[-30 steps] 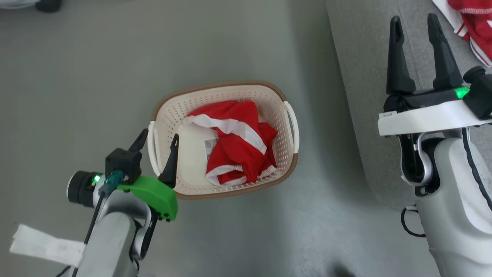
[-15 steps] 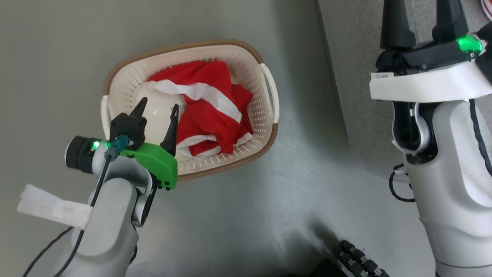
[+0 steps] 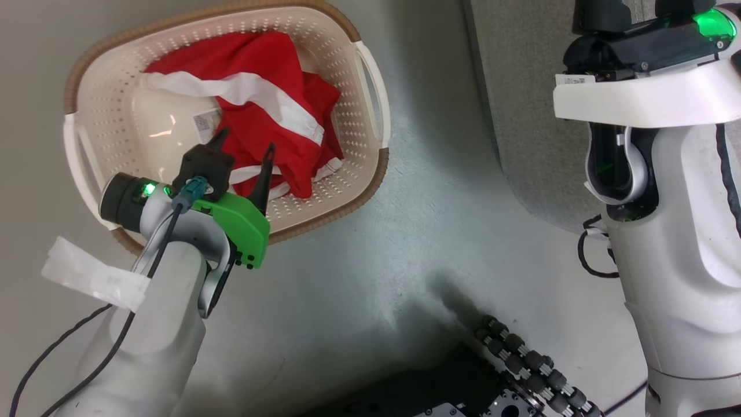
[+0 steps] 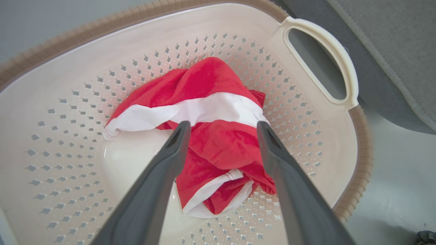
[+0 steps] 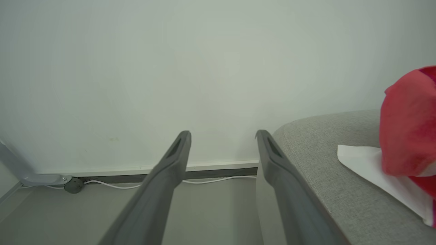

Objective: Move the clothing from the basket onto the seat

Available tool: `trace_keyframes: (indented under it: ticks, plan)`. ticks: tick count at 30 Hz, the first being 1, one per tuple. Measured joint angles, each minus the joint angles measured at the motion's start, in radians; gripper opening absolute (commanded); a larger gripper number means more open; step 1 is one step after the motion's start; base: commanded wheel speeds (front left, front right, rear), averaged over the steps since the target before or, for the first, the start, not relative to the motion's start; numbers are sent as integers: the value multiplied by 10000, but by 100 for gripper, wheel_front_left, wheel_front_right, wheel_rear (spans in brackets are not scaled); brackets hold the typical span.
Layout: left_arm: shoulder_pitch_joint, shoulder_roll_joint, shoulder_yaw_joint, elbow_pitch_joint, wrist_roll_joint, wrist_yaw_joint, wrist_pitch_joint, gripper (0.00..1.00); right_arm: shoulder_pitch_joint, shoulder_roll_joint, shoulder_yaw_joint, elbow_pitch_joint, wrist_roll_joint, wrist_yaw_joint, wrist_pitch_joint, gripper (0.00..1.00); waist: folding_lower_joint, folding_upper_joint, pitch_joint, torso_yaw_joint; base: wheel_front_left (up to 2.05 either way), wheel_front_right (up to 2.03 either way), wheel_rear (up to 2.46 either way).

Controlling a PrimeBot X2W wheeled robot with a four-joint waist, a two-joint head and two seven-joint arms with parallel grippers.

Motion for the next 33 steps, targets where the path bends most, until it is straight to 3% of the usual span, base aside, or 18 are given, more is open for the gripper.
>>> trace_keyframes:
  ticks: [10,33]
  plan:
    - [-477,10,-40,598,81,-238,23,100,-429,59,282,190,151,0,-84,100,-1,0,545,-517,0,0,0]
    - [-1423,159,-125,1919,320,-253,360,100,-807,107,499,184,301,-8,-86,100,-2,0,1175,-1151,0,0,0]
